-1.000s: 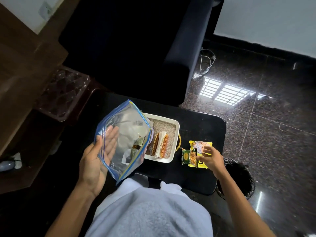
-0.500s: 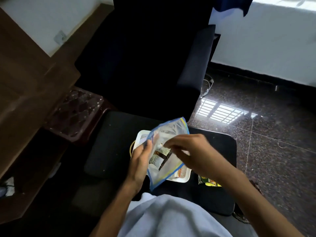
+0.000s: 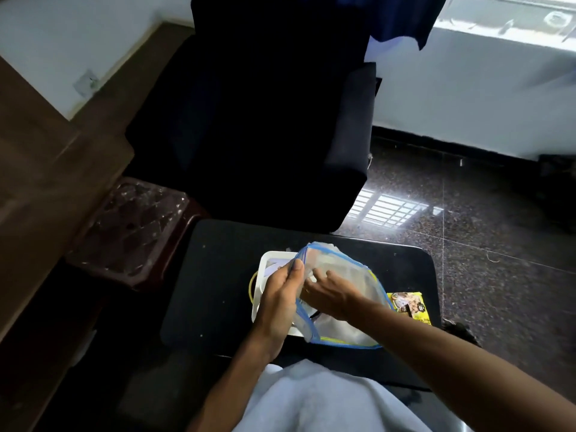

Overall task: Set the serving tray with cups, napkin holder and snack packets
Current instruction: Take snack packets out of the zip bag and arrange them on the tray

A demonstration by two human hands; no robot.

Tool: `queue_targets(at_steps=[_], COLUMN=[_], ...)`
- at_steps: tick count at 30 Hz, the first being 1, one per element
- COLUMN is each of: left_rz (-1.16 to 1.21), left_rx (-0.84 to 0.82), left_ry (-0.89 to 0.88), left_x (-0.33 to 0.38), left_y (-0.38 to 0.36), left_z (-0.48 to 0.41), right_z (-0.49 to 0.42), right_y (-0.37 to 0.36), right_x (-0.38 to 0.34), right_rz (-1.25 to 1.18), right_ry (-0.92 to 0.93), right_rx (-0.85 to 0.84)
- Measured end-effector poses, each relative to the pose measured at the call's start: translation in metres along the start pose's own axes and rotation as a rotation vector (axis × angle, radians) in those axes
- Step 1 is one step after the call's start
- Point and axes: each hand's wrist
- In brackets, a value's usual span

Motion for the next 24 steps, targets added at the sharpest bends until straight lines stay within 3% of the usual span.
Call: queue_targets(at_steps=[8, 15, 21, 24], left_rz=[0.025, 0.022, 0.036, 0.031], left_rx=[0.01, 0.019, 0.0, 0.013], left_ry=[-0.001, -0.025, -0.045, -0.066], left_x=[0.001, 0.0, 0.0, -0.002], left_y=[0.019, 0.021, 0.019, 0.02], left_z=[0.003, -0.002, -0.007, -0.01], right_z=[0.0, 0.053, 0.142, 0.187], right_y=[0.024, 0.078, 0.107, 0.111], right_x=[0.001, 0.012, 0.018, 0.031], right_rz=[-0.202, -0.313, -0.357, -0.565], right_ry=[-0.038, -0.06, -0.092, -0.134], right_rx=[0.018, 0.037, 0.251, 0.459])
Point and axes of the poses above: each hand's wrist, its own z-axis away from the middle knuckle, its own y-axis out of the back of the hand, x = y × z, and after that the axes turned 13 degrees about -x, right-handed
